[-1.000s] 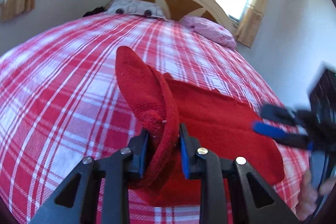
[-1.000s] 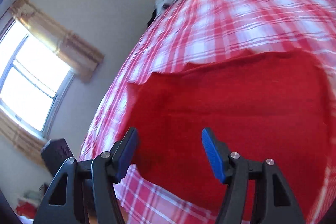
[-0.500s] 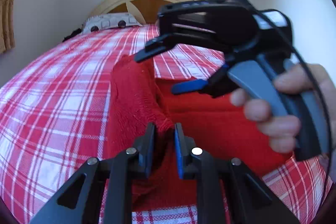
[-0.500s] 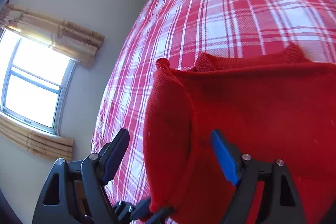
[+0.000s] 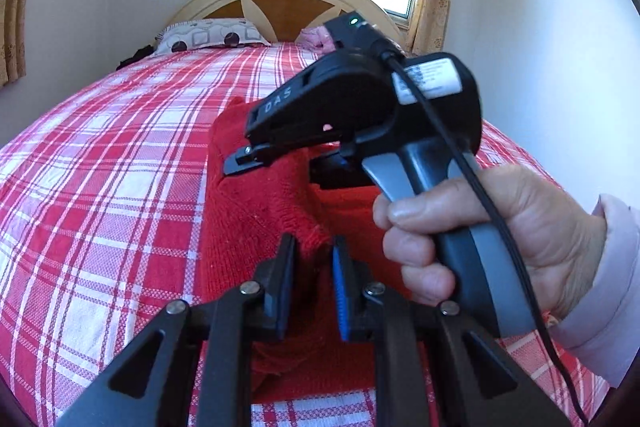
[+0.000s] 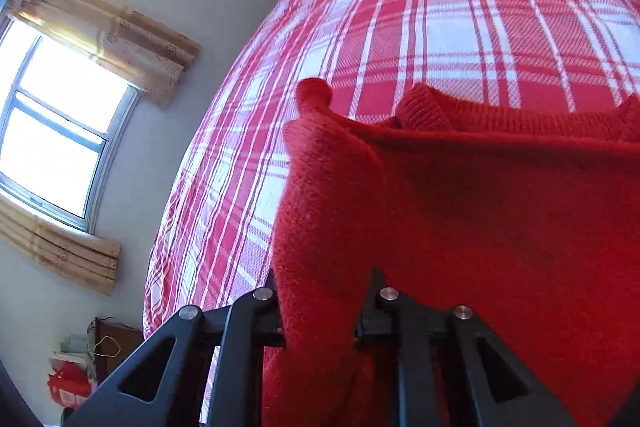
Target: Fold small clothes
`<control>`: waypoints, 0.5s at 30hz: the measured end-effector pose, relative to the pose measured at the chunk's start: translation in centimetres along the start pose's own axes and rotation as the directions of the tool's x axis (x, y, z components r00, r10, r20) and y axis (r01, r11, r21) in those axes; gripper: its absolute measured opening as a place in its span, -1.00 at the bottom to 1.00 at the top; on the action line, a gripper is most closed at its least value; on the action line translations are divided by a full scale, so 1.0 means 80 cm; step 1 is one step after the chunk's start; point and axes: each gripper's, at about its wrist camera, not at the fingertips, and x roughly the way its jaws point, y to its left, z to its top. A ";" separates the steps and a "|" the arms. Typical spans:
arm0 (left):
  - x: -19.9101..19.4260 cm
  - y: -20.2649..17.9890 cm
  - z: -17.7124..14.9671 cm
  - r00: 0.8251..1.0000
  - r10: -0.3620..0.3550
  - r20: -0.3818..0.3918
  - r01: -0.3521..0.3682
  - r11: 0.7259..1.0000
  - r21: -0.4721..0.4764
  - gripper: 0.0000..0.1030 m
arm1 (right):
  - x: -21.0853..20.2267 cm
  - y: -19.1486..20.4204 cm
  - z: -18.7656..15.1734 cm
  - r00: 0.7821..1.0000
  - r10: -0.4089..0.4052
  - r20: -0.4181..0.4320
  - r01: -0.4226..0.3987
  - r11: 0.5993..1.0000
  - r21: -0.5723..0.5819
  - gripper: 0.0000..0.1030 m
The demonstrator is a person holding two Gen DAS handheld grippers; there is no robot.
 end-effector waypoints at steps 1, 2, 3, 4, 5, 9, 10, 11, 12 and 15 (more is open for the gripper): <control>-0.001 0.000 0.001 1.000 -0.002 0.002 0.002 1.000 -0.001 -0.63 | -0.005 0.002 0.001 1.000 -0.003 0.010 0.003 1.000 -0.009 -0.66; -0.003 -0.002 0.002 1.000 -0.006 0.005 0.006 1.000 0.000 -0.63 | -0.011 0.003 0.001 1.000 -0.001 0.020 0.001 1.000 -0.013 -0.67; -0.004 -0.004 0.004 1.000 -0.014 0.008 0.014 1.000 0.001 -0.63 | -0.020 0.006 0.002 1.000 0.008 0.028 -0.008 1.000 -0.009 -0.67; -0.006 -0.006 0.006 1.000 -0.020 0.012 0.020 1.000 0.001 -0.63 | -0.031 0.007 0.002 0.999 0.019 0.036 -0.019 1.000 -0.008 -0.67; -0.009 -0.009 0.008 1.000 -0.026 0.017 0.026 1.000 0.003 -0.63 | -0.039 0.009 0.001 0.999 0.022 0.042 -0.021 1.000 -0.012 -0.67; -0.020 -0.034 0.019 0.997 -0.068 0.044 0.066 0.997 0.032 -0.63 | -0.085 0.005 -0.001 0.997 0.000 0.074 0.002 1.000 -0.029 -0.67; -0.022 -0.041 0.021 0.996 -0.078 0.047 0.076 0.996 0.041 -0.63 | -0.096 0.001 -0.003 0.997 -0.002 0.083 0.004 1.000 -0.025 -0.67; -0.021 -0.047 0.022 0.995 -0.087 0.049 0.084 0.995 0.048 -0.68 | -0.105 -0.004 -0.003 0.996 -0.002 0.089 0.004 1.000 -0.019 -0.67; -0.021 -0.057 0.024 0.994 -0.099 0.049 0.096 0.994 0.059 -0.68 | -0.115 -0.009 -0.004 0.995 -0.007 0.096 0.008 1.000 -0.013 -0.67; -0.018 -0.085 0.026 0.991 -0.130 0.038 0.126 0.988 0.088 -0.68 | -0.146 -0.030 -0.008 0.993 -0.037 0.110 0.038 0.999 -0.007 -0.67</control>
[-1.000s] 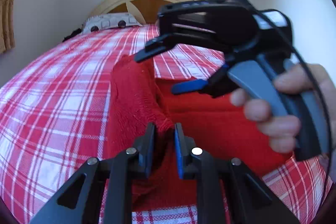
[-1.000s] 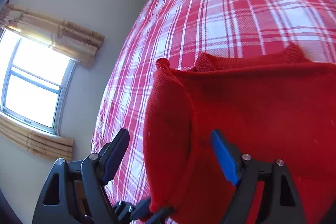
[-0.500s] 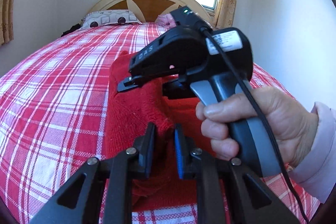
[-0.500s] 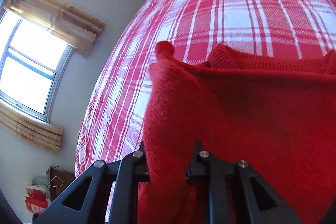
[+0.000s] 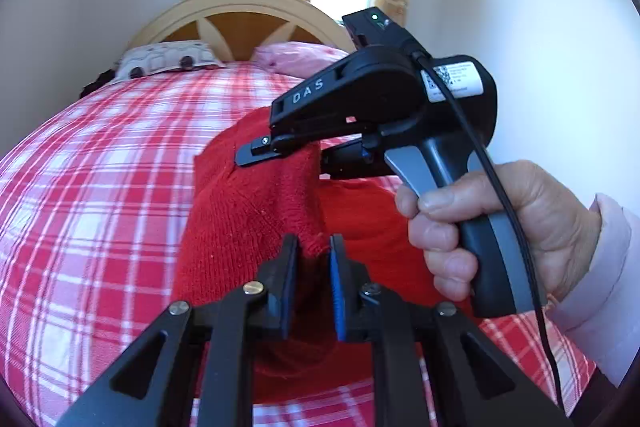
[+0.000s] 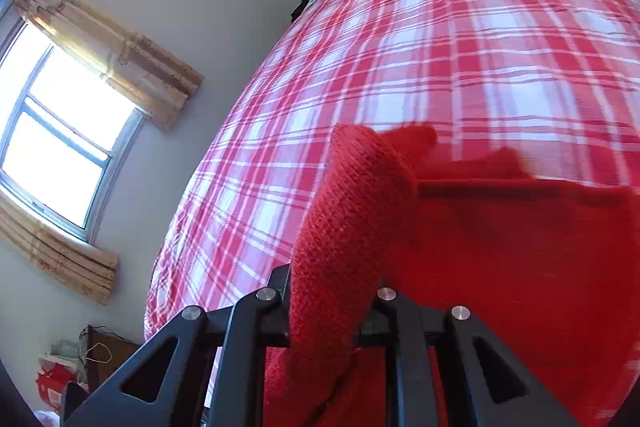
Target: Fold small clothes
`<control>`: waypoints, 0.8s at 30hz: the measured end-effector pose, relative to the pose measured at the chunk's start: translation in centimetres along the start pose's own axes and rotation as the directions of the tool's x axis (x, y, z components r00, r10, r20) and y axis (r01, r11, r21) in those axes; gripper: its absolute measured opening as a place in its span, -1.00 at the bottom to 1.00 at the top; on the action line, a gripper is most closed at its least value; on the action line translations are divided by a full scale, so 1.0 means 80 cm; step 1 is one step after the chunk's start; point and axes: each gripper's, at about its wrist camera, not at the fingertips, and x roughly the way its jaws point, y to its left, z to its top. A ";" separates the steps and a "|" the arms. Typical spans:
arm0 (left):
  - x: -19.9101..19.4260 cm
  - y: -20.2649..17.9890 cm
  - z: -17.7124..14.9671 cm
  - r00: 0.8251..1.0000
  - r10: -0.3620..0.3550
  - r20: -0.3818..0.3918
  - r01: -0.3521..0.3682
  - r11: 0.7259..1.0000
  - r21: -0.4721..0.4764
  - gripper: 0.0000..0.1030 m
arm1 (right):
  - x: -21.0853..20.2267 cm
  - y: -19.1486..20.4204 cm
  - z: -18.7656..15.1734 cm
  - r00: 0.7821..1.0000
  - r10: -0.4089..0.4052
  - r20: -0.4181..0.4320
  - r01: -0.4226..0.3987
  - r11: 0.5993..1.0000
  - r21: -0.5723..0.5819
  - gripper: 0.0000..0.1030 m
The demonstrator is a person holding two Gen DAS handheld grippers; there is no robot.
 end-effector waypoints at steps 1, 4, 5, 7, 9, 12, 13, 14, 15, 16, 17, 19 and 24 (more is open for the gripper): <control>0.003 -0.009 0.001 1.000 -0.005 -0.001 0.005 1.000 0.013 -0.68 | -0.007 -0.006 0.000 1.000 -0.008 0.001 0.008 1.000 0.003 -0.67; 0.014 -0.033 0.004 1.000 -0.020 -0.009 0.020 0.999 0.045 -0.68 | -0.032 -0.026 -0.004 0.999 -0.031 0.011 0.031 0.999 0.015 -0.67; 0.017 -0.041 0.005 0.999 -0.029 -0.014 0.030 0.998 0.050 -0.68 | -0.036 -0.032 -0.005 0.999 -0.036 0.014 0.036 0.999 0.019 -0.67; 0.025 -0.053 0.008 0.999 -0.046 -0.024 0.048 0.997 0.055 -0.68 | -0.047 -0.045 -0.006 0.999 -0.048 0.019 0.047 0.999 0.022 -0.67; 0.033 -0.062 0.010 0.998 -0.061 -0.033 0.063 0.996 0.057 -0.68 | -0.058 -0.055 -0.007 0.998 -0.061 0.020 0.060 0.998 0.020 -0.67; 0.046 -0.073 0.011 0.995 -0.079 -0.054 0.082 0.995 0.059 -0.68 | -0.071 -0.073 -0.006 0.996 -0.087 0.015 0.087 0.996 0.014 -0.67; 0.049 -0.075 0.011 0.995 -0.085 -0.059 0.088 0.994 0.060 -0.68 | -0.073 -0.078 -0.008 0.995 -0.094 0.014 0.094 0.995 0.014 -0.67; 0.051 -0.078 0.009 0.994 -0.088 -0.063 0.092 0.994 0.061 -0.68 | -0.075 -0.081 -0.009 0.995 -0.101 0.013 0.100 0.995 0.015 -0.67; 0.056 -0.083 0.008 0.993 -0.093 -0.069 0.098 0.993 0.064 -0.68 | -0.080 -0.089 -0.010 0.994 -0.107 0.012 0.107 0.994 0.018 -0.67; 0.058 -0.086 0.008 0.993 -0.095 -0.072 0.100 0.993 0.065 -0.68 | -0.081 -0.094 -0.011 0.994 -0.111 0.012 0.111 0.994 0.021 -0.67; 0.061 -0.089 0.007 0.992 -0.097 -0.078 0.103 0.992 0.068 -0.68 | -0.084 -0.102 -0.012 0.993 -0.116 0.011 0.116 0.993 0.026 -0.67; 0.067 -0.095 0.007 0.990 -0.101 -0.093 0.108 0.991 0.073 -0.68 | -0.085 -0.113 -0.013 0.992 -0.128 0.010 0.128 0.991 0.033 -0.67; 0.082 -0.106 0.006 0.987 -0.097 -0.127 0.107 0.991 0.078 -0.68 | -0.087 -0.136 -0.016 0.990 -0.137 0.009 0.137 0.989 0.053 -0.67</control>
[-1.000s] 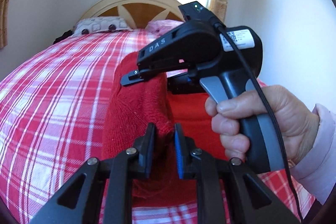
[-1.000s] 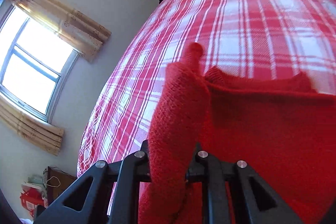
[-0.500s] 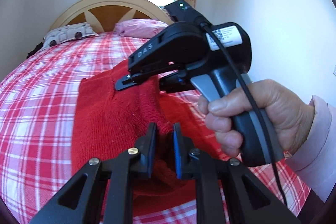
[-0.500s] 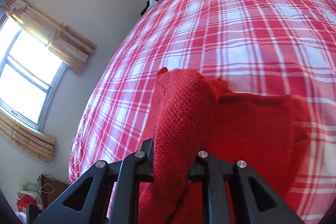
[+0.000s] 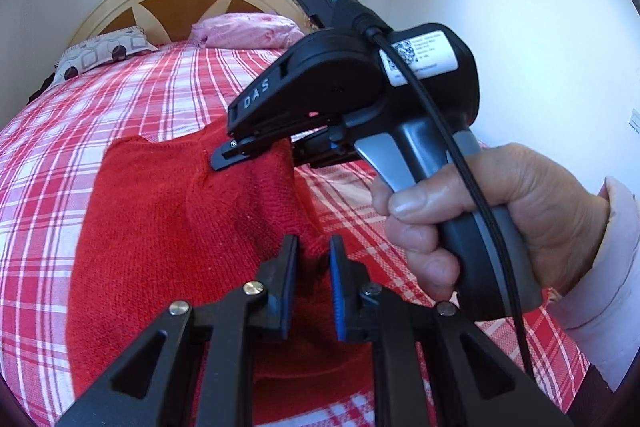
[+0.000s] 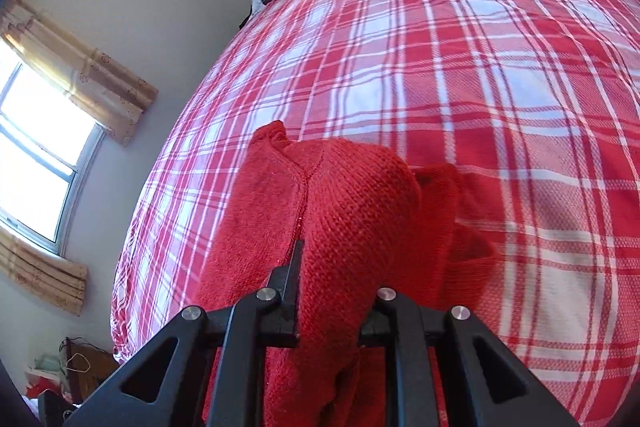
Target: Fold small clothes
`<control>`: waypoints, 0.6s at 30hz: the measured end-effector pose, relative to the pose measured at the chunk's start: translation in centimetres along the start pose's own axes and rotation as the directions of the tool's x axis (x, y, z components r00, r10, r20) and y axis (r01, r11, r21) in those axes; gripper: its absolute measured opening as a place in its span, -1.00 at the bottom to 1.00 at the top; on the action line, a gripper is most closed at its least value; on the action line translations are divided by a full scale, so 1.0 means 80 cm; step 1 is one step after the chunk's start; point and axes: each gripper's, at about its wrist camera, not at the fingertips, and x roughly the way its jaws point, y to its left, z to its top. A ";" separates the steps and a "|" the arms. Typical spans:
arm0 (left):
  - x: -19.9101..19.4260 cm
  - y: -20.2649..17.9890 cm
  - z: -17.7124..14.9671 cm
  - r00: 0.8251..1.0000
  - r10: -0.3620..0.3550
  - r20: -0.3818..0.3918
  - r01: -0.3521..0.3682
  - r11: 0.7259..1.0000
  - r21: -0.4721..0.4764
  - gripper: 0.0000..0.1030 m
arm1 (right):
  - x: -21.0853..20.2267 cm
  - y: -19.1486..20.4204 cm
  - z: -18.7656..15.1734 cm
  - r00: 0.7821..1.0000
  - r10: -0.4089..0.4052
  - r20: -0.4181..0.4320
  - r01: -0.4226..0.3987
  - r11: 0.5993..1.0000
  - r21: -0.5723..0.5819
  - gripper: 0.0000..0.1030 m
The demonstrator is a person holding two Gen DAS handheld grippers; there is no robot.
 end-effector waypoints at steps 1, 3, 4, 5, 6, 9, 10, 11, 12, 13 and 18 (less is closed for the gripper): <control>0.003 -0.001 0.002 1.000 0.002 -0.005 -0.002 1.000 0.002 -0.68 | 0.000 -0.003 -0.001 1.000 -0.002 -0.001 0.002 1.000 0.000 -0.67; 0.006 -0.004 0.003 1.000 0.009 -0.010 -0.008 1.000 0.005 -0.68 | 0.000 -0.006 -0.002 1.000 -0.005 -0.001 0.005 1.000 -0.003 -0.67; 0.008 -0.003 0.005 1.000 0.009 -0.013 -0.008 1.000 0.007 -0.68 | 0.000 -0.007 -0.002 1.000 -0.006 -0.001 0.006 1.000 -0.003 -0.67; 0.009 -0.004 0.006 1.000 0.009 -0.016 -0.009 1.000 0.005 -0.68 | -0.001 -0.008 -0.002 1.000 -0.009 0.000 0.009 1.000 -0.006 -0.67; 0.010 -0.005 0.007 1.000 0.010 -0.019 -0.010 1.000 0.004 -0.68 | -0.002 -0.008 -0.003 1.000 -0.012 0.000 0.012 1.000 -0.007 -0.67; 0.011 -0.012 0.004 1.000 0.010 -0.025 -0.010 1.000 0.002 -0.68 | 0.000 -0.013 -0.004 1.000 -0.017 0.002 0.017 1.000 -0.004 -0.67; 0.012 -0.013 0.004 1.000 0.012 -0.027 -0.012 1.000 0.003 -0.68 | 0.000 -0.014 -0.005 1.000 -0.024 0.001 0.024 1.000 -0.007 -0.67; 0.013 -0.016 0.002 0.999 0.014 -0.030 -0.013 1.000 0.008 -0.68 | 0.002 -0.015 -0.006 0.999 -0.035 -0.001 0.035 0.999 -0.012 -0.67; 0.015 -0.017 0.001 0.999 0.012 -0.034 -0.012 1.000 0.013 -0.68 | 0.004 -0.017 -0.008 0.999 -0.049 -0.006 0.049 0.999 -0.020 -0.67; 0.015 -0.017 0.000 0.999 0.010 -0.036 -0.009 1.000 0.017 -0.68 | 0.007 -0.020 -0.011 0.997 -0.071 -0.013 0.071 0.997 -0.033 -0.67; -0.010 -0.017 -0.006 0.999 -0.021 -0.039 0.023 0.998 0.053 -0.66 | 0.018 -0.036 -0.017 0.994 -0.113 -0.003 0.113 0.993 -0.024 -0.67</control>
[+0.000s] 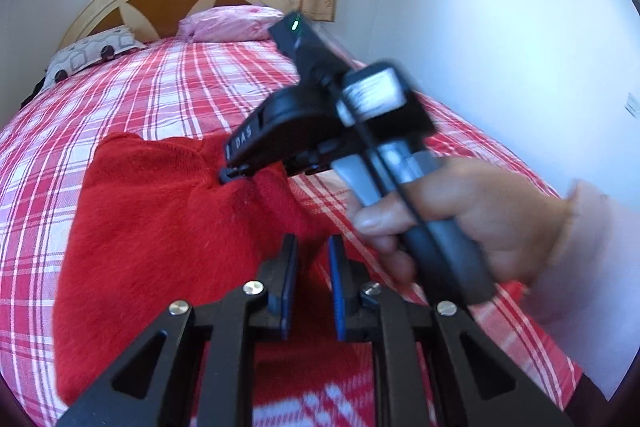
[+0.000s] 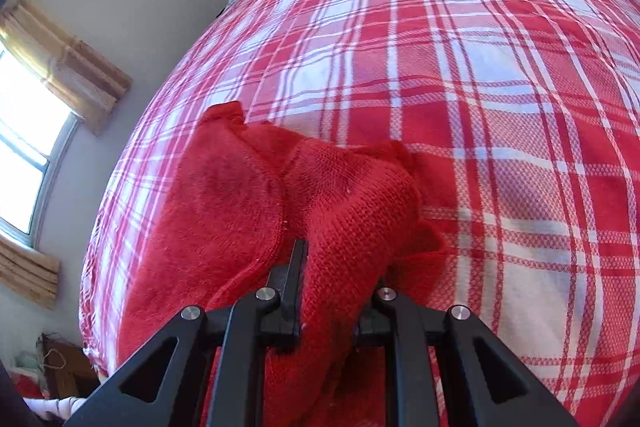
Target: Fold small clothes
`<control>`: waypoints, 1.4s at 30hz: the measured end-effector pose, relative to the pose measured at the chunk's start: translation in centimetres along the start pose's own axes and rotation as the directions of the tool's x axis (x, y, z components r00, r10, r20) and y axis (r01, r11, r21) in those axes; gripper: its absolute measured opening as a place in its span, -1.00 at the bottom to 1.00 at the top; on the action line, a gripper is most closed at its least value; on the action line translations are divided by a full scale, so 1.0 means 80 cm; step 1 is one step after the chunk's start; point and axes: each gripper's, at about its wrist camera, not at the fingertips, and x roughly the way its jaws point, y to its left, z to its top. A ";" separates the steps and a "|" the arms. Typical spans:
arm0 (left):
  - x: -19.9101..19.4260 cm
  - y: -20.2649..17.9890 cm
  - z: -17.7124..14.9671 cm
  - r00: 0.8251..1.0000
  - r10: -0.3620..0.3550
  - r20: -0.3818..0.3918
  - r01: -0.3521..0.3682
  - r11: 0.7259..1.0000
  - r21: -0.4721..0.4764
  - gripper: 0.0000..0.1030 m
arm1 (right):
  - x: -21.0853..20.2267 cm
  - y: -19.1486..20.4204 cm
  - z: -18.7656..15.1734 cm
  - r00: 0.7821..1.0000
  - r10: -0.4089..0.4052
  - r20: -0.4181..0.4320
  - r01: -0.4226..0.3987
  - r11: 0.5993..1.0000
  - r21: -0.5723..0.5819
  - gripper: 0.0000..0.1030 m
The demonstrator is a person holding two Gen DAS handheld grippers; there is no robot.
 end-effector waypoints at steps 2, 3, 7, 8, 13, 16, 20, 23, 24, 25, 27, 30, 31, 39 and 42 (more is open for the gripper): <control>-0.015 0.003 -0.002 1.000 -0.004 0.000 0.004 1.000 0.016 -0.29 | 0.002 0.002 0.001 0.999 -0.032 0.020 0.032 0.999 -0.017 -0.67; -0.024 0.008 -0.003 1.000 0.006 0.004 -0.006 1.000 0.020 -0.13 | 0.002 0.004 0.002 0.999 -0.044 0.031 0.044 0.999 -0.025 -0.64; -0.063 0.038 -0.008 0.999 0.022 0.035 -0.021 1.000 -0.022 0.21 | -0.014 -0.002 -0.003 0.996 -0.003 0.084 0.000 0.999 0.037 -0.46; -0.074 0.050 -0.008 0.999 0.028 0.045 -0.026 0.999 -0.045 0.33 | -0.022 -0.006 -0.004 0.995 0.009 0.102 -0.016 0.998 0.068 -0.46; -0.093 0.106 -0.001 0.985 0.155 0.081 -0.143 0.980 -0.137 0.50 | -0.095 -0.005 -0.057 0.975 0.027 0.221 -0.059 0.988 0.141 -0.20; -0.079 0.137 0.002 0.976 0.216 0.032 -0.207 0.962 -0.179 0.50 | -0.124 0.017 -0.112 0.969 0.089 0.230 -0.118 0.986 0.119 -0.20; -0.047 0.158 -0.008 0.972 0.227 -0.061 -0.235 0.953 -0.191 0.50 | -0.141 0.046 -0.179 0.958 0.125 0.258 -0.152 0.985 0.086 -0.20; -0.046 0.159 -0.022 0.976 0.204 -0.083 -0.217 0.951 -0.221 0.50 | -0.135 0.072 -0.197 0.960 0.110 0.257 -0.117 0.993 0.014 -0.20; -0.047 0.157 -0.025 0.977 0.197 -0.083 -0.211 0.952 -0.220 0.50 | -0.125 0.083 -0.195 0.965 0.097 0.242 -0.096 0.995 -0.018 -0.20; -0.051 0.154 -0.028 0.977 0.199 -0.083 -0.212 0.954 -0.211 0.50 | -0.119 0.086 -0.194 0.969 0.081 0.234 -0.076 0.997 -0.030 -0.20; -0.052 0.146 -0.030 0.970 0.228 -0.086 -0.240 0.956 -0.170 0.50 | -0.109 0.089 -0.193 0.972 0.078 0.223 -0.067 0.996 -0.055 -0.28; -0.058 0.145 -0.034 0.966 0.246 -0.083 -0.255 0.956 -0.144 0.50 | -0.098 0.093 -0.197 0.977 0.106 0.184 -0.092 0.992 -0.081 -0.76; -0.060 0.146 -0.035 0.966 0.246 -0.081 -0.256 0.956 -0.144 0.50 | -0.096 0.093 -0.200 0.981 0.096 0.167 -0.084 0.993 -0.078 -0.79; -0.060 0.154 -0.031 0.961 0.271 -0.059 -0.276 0.955 -0.112 0.50 | -0.104 0.068 -0.250 0.993 0.068 0.092 -0.064 0.997 -0.039 -0.91; -0.047 0.160 -0.031 0.958 0.277 -0.080 -0.285 0.951 -0.117 0.50 | -0.101 0.058 -0.255 0.990 0.097 0.104 -0.097 0.995 -0.005 -0.91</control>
